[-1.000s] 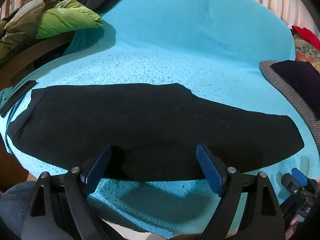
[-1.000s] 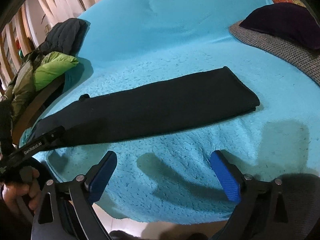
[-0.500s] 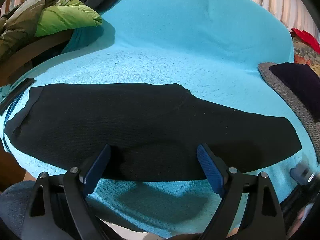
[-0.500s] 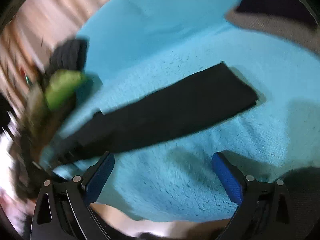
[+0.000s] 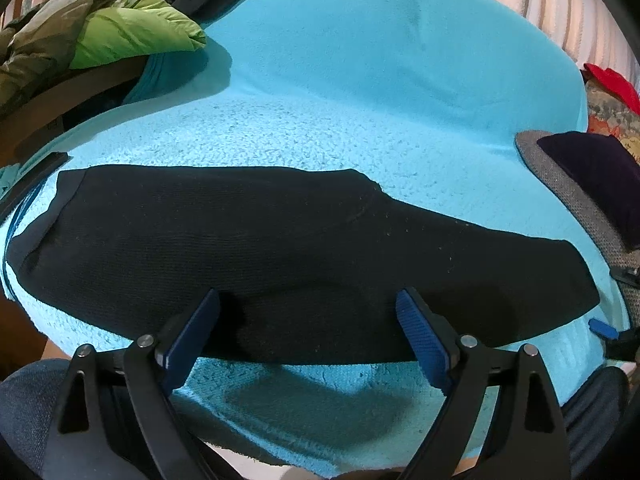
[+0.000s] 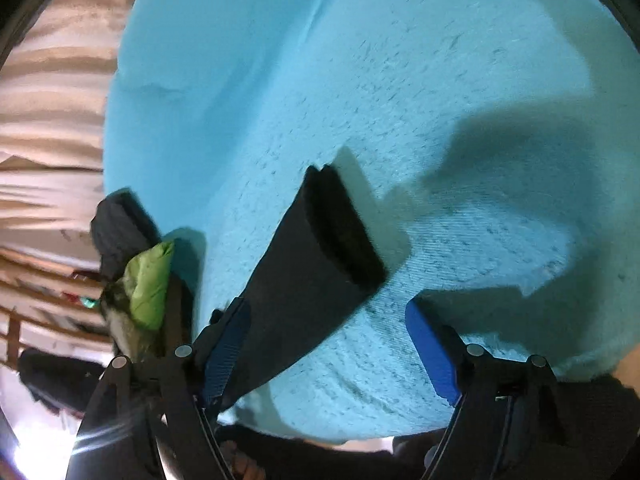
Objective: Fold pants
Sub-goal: 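Close the right tool on one end of the pants strip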
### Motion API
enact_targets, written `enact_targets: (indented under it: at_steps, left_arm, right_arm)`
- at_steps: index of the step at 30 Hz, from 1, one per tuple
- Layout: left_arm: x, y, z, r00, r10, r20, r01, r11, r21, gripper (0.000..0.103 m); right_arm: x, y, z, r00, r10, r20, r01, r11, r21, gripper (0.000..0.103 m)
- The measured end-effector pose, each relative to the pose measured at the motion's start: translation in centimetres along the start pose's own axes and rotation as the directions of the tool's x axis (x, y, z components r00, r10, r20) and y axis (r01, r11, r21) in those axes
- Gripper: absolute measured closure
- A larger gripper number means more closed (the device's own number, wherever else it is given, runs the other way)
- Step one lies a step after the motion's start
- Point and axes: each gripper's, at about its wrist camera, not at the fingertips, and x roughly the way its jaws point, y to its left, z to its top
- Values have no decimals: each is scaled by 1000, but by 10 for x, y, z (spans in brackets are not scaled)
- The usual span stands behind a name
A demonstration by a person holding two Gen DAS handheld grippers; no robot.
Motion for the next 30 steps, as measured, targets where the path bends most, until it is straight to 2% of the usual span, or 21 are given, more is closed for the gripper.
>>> enact_targets:
  at_steps: [2,4,7,11,18,21,23,30]
  left_arm:
    - [0,-1,0,1000,3,0,-3,1000,4,11]
    - [0,0,0,1000,-1,0,1,1000,2,11]
    - [-1,1,0,1000,-1,0,1,1000,2,11]
    - [0,0,1,1000,-1,0,1,1000,2,11]
    - [0,0,0,1000,-2,-1,2,1000,2,11]
    - [0,1,0,1000,-3,-2,3,1000,-3,11]
    - [0,1,1,1000,-7,-3,7,1000,-8,11]
    - [-2,6,1,999,-32,3,32,999,-29,11]
  right_arm:
    - [10,-2,7,998,52,-33,-52,999,-1,22]
    - [14,-3,13,997,71,-27,-71,997,3,22]
    - [16,2,18,999,52,-14,-52,998,-22,23]
    - [15,3,15,998,64,20,-63,997,-41,23]
    - [16,9,12,998,62,3,-61,995,-83,24]
    - [18,9,10,1000,25,6,-24,996,-82,41]
    - [19,5,10,1000,3,-1,-3,998,-63,57]
    - [16,-2,8,1000,-18,5,18,998,-58,69]
